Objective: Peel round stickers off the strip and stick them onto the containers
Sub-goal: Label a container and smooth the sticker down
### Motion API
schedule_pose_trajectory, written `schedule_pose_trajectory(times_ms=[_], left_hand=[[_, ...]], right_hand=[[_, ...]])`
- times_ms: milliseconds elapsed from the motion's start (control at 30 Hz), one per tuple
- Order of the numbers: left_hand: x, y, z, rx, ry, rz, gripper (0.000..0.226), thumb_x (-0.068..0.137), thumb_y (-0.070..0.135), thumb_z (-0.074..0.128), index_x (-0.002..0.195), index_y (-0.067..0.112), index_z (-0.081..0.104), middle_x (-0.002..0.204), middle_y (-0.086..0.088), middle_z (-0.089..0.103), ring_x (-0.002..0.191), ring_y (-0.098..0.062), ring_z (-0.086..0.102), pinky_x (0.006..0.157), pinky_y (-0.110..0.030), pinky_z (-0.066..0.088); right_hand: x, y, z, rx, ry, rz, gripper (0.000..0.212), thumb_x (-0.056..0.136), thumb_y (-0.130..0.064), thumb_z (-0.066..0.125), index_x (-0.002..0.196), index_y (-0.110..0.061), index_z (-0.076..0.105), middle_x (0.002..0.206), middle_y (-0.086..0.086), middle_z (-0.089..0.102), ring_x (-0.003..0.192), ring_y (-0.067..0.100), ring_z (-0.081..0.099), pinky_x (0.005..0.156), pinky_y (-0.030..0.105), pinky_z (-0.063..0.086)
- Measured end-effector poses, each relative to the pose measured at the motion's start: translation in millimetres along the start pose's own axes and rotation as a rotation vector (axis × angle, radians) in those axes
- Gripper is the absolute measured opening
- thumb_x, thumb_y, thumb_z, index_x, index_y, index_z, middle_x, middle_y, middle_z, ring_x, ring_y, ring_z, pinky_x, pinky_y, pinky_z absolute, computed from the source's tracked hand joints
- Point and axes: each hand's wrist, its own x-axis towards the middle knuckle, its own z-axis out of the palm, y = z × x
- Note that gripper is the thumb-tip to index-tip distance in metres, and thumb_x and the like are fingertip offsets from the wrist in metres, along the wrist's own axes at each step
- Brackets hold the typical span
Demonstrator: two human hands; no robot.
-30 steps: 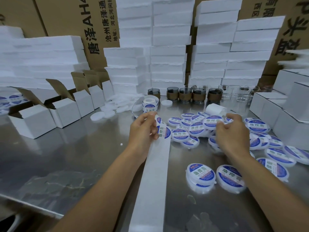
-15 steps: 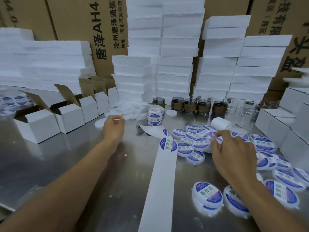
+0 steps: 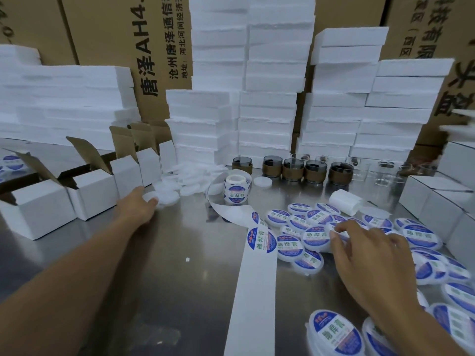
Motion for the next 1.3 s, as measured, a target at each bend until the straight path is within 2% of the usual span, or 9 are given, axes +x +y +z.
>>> schedule_pose_trajectory(times_ms=[167,333,500,633,867,1033,1100,1200,1300], left_hand=[[-15,15,-3,-0.209,0.004,-0.008,0.057,0.083,0.020,0.071,0.133,0.012,0.044,0.136,-0.015,0.047,0.118,-0.034,0.048,0.096,-0.042,0.042],[-58,45,-14,-0.436,-0.019,0.019,0.046,0.087,0.013,0.065,0.130,0.010,0.048,0.131,-0.014,0.049,0.109,-0.028,0.049,0.087,-0.034,0.041],[-130,88,-23,-0.818,-0.162,0.193,0.033,0.091,0.006,0.058,0.123,0.012,0.055,0.107,-0.004,0.056,0.076,-0.011,0.055,0.051,-0.012,0.048],[-178,111,-8,-1.185,-0.384,0.096,0.028,0.092,0.005,0.054,0.117,0.018,0.059,0.111,-0.008,0.061,0.082,-0.018,0.059,0.061,-0.024,0.050],[-193,100,15,-1.192,-0.362,-0.024,0.021,0.095,0.006,0.049,0.090,0.023,0.061,0.092,0.000,0.062,0.076,-0.014,0.055,0.058,-0.023,0.044],[-189,98,23,-1.179,-0.410,-0.016,0.020,0.096,0.002,0.046,0.103,0.013,0.060,0.107,-0.010,0.063,0.094,-0.023,0.060,0.073,-0.029,0.048],[-188,99,25,-1.185,-0.425,0.000,0.022,0.095,0.001,0.048,0.112,0.007,0.059,0.109,-0.012,0.065,0.099,-0.026,0.062,0.078,-0.031,0.051],[-189,98,25,-1.226,-0.465,0.025,0.018,0.092,-0.001,0.052,0.098,0.011,0.064,0.092,-0.004,0.071,0.084,-0.017,0.068,0.066,-0.024,0.054],[-188,97,25,-1.219,-0.526,0.037,0.016,0.092,0.001,0.052,0.098,0.011,0.062,0.095,-0.007,0.069,0.088,-0.021,0.065,0.071,-0.029,0.053]], right_hand=[[0,1,1,0.027,0.013,-0.023,0.020,0.087,-0.028,0.057,0.097,-0.015,0.067,0.074,0.007,0.070,0.075,0.027,0.063,0.088,0.045,0.039],[-2,1,-1,0.054,0.048,-0.048,0.013,0.085,-0.022,0.061,0.090,-0.012,0.067,0.064,0.006,0.067,0.066,0.028,0.062,0.085,0.045,0.040],[-2,0,-3,0.070,0.051,-0.081,0.014,0.087,-0.022,0.059,0.091,-0.013,0.067,0.066,0.006,0.068,0.071,0.029,0.062,0.087,0.042,0.033],[-3,-4,-8,0.103,0.020,-0.099,0.017,0.090,-0.027,0.050,0.095,-0.018,0.064,0.073,0.001,0.069,0.078,0.024,0.061,0.090,0.038,0.028],[-11,-14,-11,0.461,-0.103,-0.157,0.015,0.090,-0.028,0.054,0.102,-0.023,0.062,0.070,-0.009,0.062,0.078,0.016,0.060,0.082,0.037,0.044],[-13,-38,-9,0.858,-0.345,0.033,0.016,0.088,-0.020,0.056,0.100,-0.031,0.057,0.072,-0.008,0.066,0.070,0.007,0.058,0.068,0.029,0.046],[-6,-44,-7,0.854,-0.404,0.084,0.018,0.088,-0.020,0.054,0.104,-0.029,0.055,0.076,-0.006,0.067,0.070,0.010,0.059,0.067,0.029,0.047],[4,-53,-5,0.810,-0.425,0.172,0.022,0.087,-0.020,0.052,0.108,-0.025,0.054,0.083,0.000,0.064,0.074,0.018,0.057,0.064,0.028,0.042],[2,-61,0,0.698,-0.408,0.234,0.025,0.088,-0.023,0.050,0.113,-0.022,0.053,0.099,0.003,0.063,0.087,0.020,0.057,0.066,0.028,0.038]])
